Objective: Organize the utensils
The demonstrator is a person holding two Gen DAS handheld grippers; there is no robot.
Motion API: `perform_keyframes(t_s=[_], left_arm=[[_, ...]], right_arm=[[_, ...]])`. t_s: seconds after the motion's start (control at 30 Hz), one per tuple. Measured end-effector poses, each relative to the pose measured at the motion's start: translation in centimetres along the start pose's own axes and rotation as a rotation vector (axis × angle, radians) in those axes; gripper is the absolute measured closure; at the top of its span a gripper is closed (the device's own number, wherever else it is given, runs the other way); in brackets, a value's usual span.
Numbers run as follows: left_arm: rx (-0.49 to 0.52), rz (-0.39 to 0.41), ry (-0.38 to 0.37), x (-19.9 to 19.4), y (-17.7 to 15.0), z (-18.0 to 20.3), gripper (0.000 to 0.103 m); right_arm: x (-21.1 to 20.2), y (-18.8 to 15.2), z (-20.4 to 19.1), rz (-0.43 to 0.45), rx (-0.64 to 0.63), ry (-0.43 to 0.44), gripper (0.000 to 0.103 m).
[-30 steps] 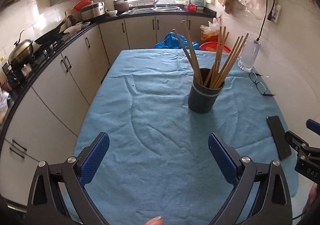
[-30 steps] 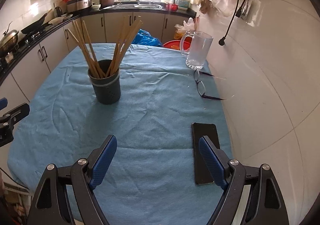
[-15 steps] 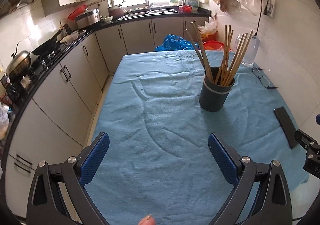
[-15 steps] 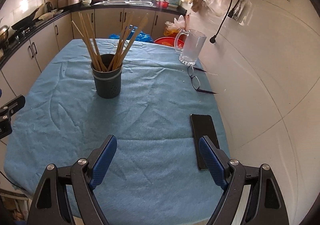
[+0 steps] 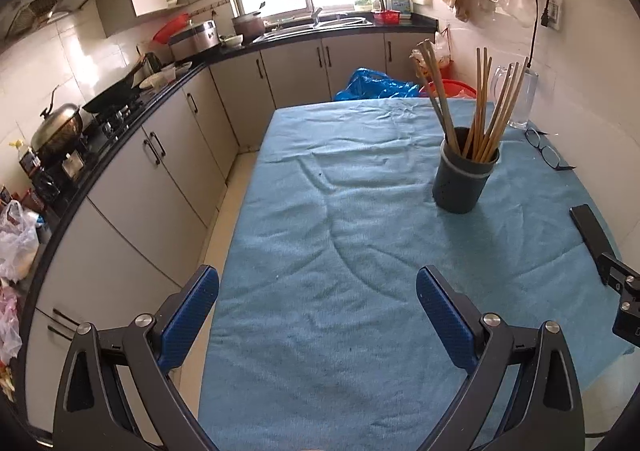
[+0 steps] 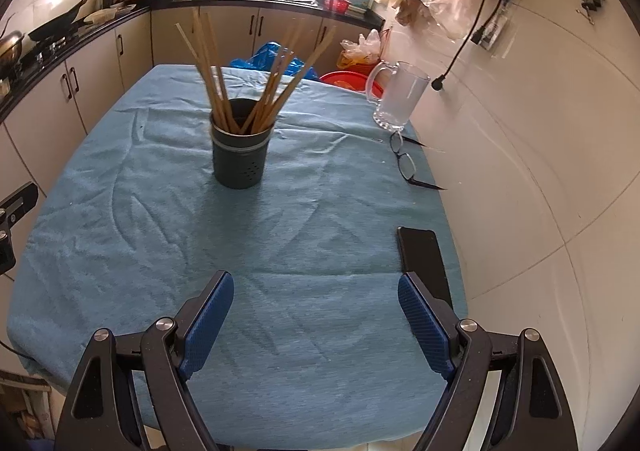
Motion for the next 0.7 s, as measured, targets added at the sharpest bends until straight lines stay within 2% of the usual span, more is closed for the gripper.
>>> perform_keyframes(t_s=[0.7], left_arm=[[0.014,-0.028,0.006,0.9,-1.5,-1.4,0.005]], right_arm=[[0.3,-0.1,-3.1,-0.012,-0.035,0.009,0.015]])
Point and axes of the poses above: each gripper's, at about its wrist camera, not at the fingertips, and x roughly the way its jaws point, z to its right, y to its top, the point moved 10 cm from there along x, roughly the way its jaws point, and after that the axes turned 10 degrees about x, right-handed, at the moved point
